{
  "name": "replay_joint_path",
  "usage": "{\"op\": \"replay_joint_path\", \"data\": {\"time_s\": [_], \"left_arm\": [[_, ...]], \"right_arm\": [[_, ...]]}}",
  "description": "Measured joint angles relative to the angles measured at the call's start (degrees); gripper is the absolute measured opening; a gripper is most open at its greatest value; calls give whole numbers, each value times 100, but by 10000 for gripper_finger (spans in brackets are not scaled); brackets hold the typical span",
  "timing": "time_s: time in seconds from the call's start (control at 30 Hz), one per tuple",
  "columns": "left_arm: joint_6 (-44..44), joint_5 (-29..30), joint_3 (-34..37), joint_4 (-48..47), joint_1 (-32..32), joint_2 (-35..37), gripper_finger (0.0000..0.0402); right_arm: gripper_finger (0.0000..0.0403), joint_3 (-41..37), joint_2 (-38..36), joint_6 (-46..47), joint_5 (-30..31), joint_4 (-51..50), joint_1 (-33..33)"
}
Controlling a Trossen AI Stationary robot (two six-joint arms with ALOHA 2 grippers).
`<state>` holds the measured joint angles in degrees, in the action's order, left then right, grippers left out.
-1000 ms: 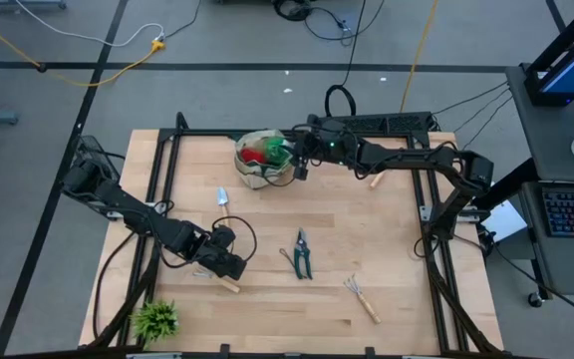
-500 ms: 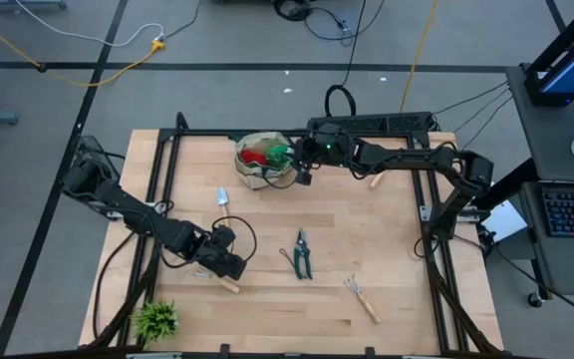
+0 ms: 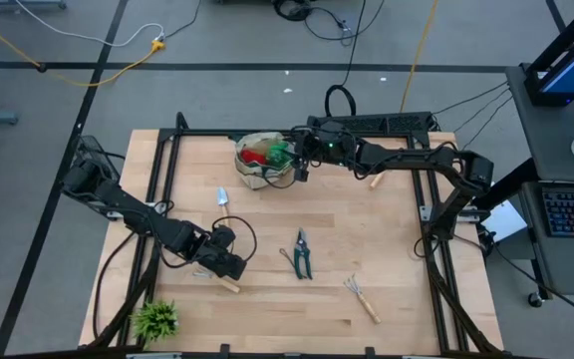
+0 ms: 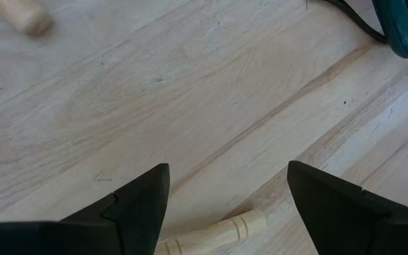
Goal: Pick & Place Garden tools in Gardening bag
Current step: Put the spray bottle into the gardening bag
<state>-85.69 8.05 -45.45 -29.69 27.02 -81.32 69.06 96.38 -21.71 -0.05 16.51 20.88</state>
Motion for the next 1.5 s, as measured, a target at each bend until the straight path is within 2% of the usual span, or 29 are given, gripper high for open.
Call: {"op": "replay_joint_path", "data": {"time_s": [0.2,0.57,0.83,1.07,1.5], "left_arm": [[0,0,0,0,1,0,294],[0,0,0,0,-2,0,294],[0,0,0,4,1,0,294],[26,-9,0,29,1,0,294],[307,-9,0,66,1,2,294]], "right_arm": [[159,3,4,0,166,293,2],[122,14,254,-162,175,474,37],[121,264,673,-340,180,606,44],[121,573,668,-518,194,612,43],[121,610,669,-940,300,817,163]]}}
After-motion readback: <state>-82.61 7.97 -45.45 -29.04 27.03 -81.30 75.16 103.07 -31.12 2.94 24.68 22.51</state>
